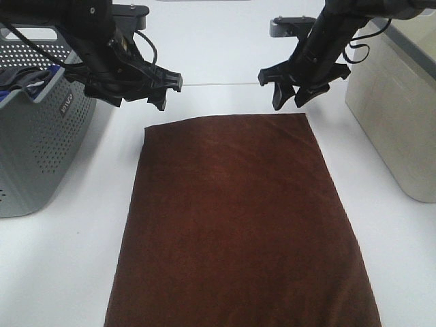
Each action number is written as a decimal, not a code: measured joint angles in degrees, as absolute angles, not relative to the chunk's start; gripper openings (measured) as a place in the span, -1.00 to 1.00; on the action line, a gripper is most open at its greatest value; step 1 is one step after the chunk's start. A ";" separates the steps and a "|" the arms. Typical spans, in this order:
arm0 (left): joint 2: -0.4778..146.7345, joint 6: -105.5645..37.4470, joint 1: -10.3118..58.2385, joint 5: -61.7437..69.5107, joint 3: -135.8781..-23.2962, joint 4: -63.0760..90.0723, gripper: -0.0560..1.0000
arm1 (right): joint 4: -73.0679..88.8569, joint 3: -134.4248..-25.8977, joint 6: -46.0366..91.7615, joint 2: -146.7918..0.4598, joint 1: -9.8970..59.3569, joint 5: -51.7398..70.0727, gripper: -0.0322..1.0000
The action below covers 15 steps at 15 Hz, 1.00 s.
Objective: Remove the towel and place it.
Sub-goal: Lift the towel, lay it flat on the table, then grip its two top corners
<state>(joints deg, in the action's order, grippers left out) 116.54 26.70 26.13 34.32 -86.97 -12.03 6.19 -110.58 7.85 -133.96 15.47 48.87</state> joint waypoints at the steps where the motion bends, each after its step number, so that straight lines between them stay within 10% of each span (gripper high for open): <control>1: 116.54 26.59 26.13 34.32 -87.03 -12.03 0.45 | 4.18 -110.98 7.22 -135.22 15.47 48.70 0.01; 15: 116.54 26.47 26.13 34.32 -87.09 -12.03 0.45 | -6.93 -111.38 -0.97 -140.60 15.47 40.91 -0.02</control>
